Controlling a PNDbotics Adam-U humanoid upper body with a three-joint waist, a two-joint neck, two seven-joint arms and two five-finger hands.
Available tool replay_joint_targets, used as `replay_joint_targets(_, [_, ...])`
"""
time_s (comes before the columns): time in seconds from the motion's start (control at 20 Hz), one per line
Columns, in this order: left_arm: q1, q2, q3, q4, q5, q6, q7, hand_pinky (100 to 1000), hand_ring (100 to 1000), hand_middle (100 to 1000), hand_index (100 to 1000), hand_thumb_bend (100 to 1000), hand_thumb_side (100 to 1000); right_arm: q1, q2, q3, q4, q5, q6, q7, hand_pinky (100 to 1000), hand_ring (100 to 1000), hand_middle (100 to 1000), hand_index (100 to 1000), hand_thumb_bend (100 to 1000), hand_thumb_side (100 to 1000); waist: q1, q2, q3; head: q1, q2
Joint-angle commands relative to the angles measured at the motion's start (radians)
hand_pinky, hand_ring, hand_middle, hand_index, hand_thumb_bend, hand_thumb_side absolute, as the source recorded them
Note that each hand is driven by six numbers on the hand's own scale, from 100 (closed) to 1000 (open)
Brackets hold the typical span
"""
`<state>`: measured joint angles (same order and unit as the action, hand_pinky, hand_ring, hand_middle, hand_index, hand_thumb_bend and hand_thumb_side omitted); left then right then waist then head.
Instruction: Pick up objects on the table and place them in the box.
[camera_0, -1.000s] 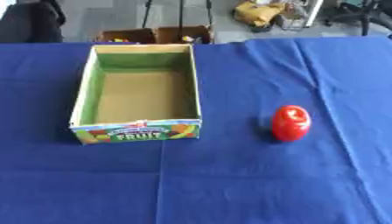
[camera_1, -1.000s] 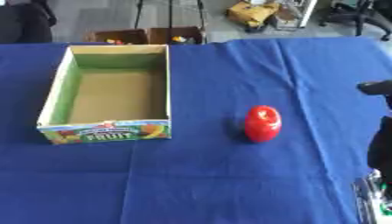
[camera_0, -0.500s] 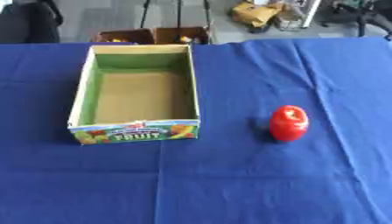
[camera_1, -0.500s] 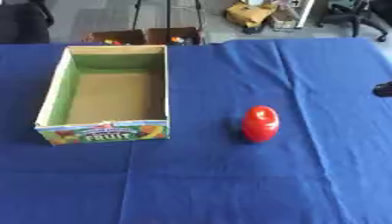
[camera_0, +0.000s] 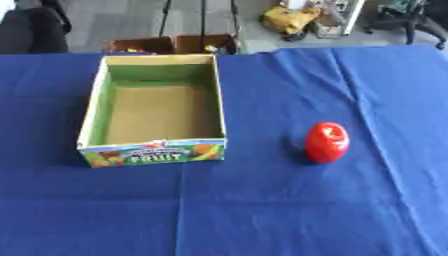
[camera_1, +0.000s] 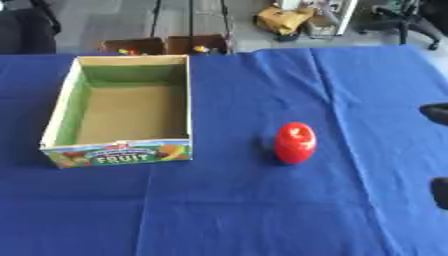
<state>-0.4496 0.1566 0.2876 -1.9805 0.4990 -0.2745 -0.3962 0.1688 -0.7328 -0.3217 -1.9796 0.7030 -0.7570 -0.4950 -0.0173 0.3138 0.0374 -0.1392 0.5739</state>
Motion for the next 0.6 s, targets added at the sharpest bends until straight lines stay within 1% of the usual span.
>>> replay_joint_targets(0.05, [-0.007,0.023,-0.003,-0.019,0.005,-0.005,-0.002,672,671,755,926,100,911,0.016,-0.098,0.006,-0.02,0.065,-0.007,-0.058,732,750,762,875,351,1000,0.0,-0.02,0.001,-0.005,-0.004])
replay_joint_targets(0.35, [-0.006,0.023,-0.006,-0.019,0.005,-0.003,-0.006,671,670,755,926,100,911,0.031,-0.172,0.034,-0.02,0.121,0.091,0.037,757,783,808,883,397,1000,-0.002,-0.02,0.004,-0.009,-0.007])
replay_joint_targets(0.45, [-0.006,0.023,-0.006,-0.019,0.005,-0.002,-0.008,671,670,755,926,100,912,0.027,-0.185,0.043,-0.02,0.122,0.117,0.07,758,786,811,883,407,1000,-0.003,-0.019,0.007,-0.011,-0.008])
replay_joint_targets(0.6, [-0.006,0.022,-0.007,-0.019,0.005,-0.001,-0.009,670,669,755,926,100,913,0.018,-0.194,0.052,-0.02,0.113,0.14,0.111,763,796,822,885,425,1000,-0.006,-0.018,0.011,-0.014,-0.009])
